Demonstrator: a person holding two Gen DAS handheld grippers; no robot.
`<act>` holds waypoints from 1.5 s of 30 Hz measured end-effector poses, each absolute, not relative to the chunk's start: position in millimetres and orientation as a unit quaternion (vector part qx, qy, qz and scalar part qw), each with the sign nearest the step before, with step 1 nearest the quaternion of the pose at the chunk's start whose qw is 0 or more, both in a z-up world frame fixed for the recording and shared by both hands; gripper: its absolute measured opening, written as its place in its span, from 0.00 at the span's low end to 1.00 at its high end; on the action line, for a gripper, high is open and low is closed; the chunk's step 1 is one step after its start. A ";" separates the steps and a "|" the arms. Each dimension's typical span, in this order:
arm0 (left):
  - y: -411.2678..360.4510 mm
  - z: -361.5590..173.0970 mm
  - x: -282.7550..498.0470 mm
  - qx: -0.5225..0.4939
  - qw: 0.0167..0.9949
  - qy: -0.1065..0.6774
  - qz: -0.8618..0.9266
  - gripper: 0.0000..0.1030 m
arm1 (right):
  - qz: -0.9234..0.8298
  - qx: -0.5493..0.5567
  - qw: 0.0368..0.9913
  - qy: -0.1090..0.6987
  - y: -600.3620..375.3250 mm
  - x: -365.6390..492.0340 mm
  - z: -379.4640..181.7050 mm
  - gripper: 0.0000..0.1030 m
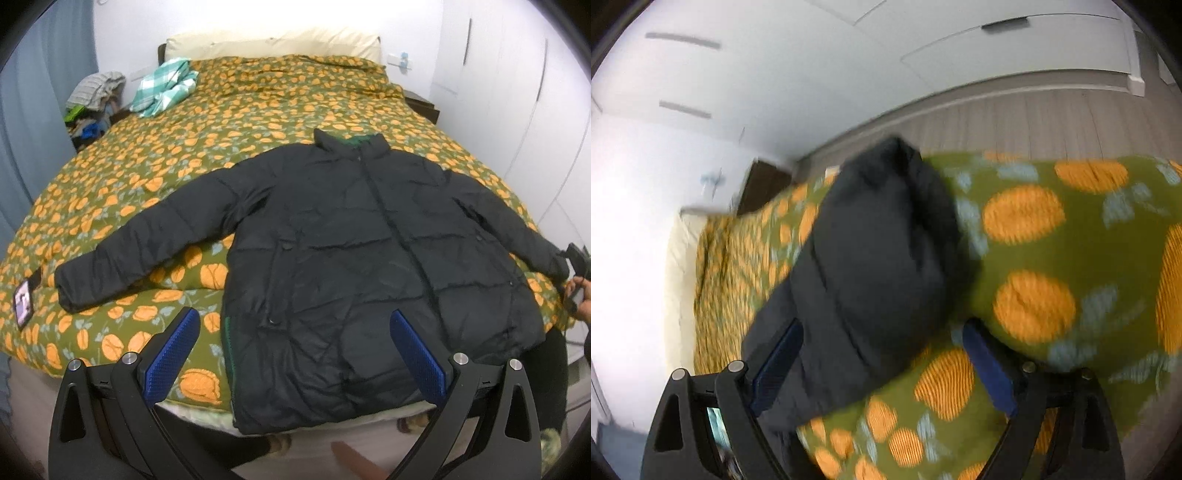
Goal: Fold large clothes
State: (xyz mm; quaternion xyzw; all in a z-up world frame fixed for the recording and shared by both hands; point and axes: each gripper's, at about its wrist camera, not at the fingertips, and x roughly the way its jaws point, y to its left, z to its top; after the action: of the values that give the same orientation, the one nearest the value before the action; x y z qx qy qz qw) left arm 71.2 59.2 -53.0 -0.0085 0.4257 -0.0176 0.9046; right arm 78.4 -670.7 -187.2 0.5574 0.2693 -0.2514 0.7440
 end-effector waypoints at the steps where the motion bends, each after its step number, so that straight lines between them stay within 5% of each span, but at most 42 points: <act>1: 60.9 -53.4 71.1 -0.010 0.904 0.427 -0.016 0.99 | -0.260 0.539 0.754 0.272 -669.8 82.9 -181.5 0.39; 2: 62.4 -53.9 71.4 -0.010 0.904 0.427 -0.014 0.99 | -0.273 0.509 0.768 0.279 -667.9 89.0 -172.3 0.15; 4: 64.1 -55.3 72.0 -0.011 0.903 0.429 -0.010 0.99 | -0.276 0.456 0.800 0.274 -661.2 99.2 -146.5 0.13; 13: 67.5 -72.3 86.0 -0.046 0.893 0.447 -0.013 0.99 | 0.023 0.092 0.967 0.235 -421.5 143.6 25.9 0.11; 21: 74.2 -77.1 79.5 -0.050 0.895 0.443 -0.012 0.99 | 0.233 -0.054 0.926 0.291 -187.7 145.9 -30.3 0.11; 25: 82.1 -88.9 81.1 -0.059 0.887 0.458 -0.006 0.99 | 0.256 -0.034 0.896 0.362 -135.0 155.1 -95.3 0.27; 27: 85.4 -95.6 83.9 -0.075 0.882 0.465 -0.010 0.99 | 0.281 -0.022 0.872 0.401 -125.0 156.4 -120.1 0.73; 38: 25.6 -117.4 179.2 -0.166 0.838 0.492 -0.168 0.98 | 0.237 0.035 0.884 0.400 -200.2 68.4 -109.9 0.76; 40: 4.9 -131.9 202.6 -0.153 0.826 0.514 -0.172 0.92 | 0.218 0.048 0.890 0.397 -219.1 58.0 -106.5 0.76; 43: -29.7 -160.2 232.1 -0.093 0.811 0.557 -0.150 0.44 | 0.198 0.064 0.898 0.388 -239.1 49.8 -98.7 0.76; 44: -35.4 -164.7 237.9 -0.077 0.813 0.559 -0.141 0.18 | 0.188 0.069 0.900 0.386 -248.1 47.5 -97.0 0.76; 45: -38.2 -161.4 245.3 -0.072 0.817 0.556 -0.139 0.10 | 0.181 0.071 0.902 0.385 -252.9 47.8 -95.6 0.76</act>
State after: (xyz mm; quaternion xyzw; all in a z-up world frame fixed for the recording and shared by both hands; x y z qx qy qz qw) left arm 245.3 -38.2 -161.4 -0.0716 0.5558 -0.1388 0.8165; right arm 47.8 -252.9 -95.6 0.0713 0.3847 0.1812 0.9023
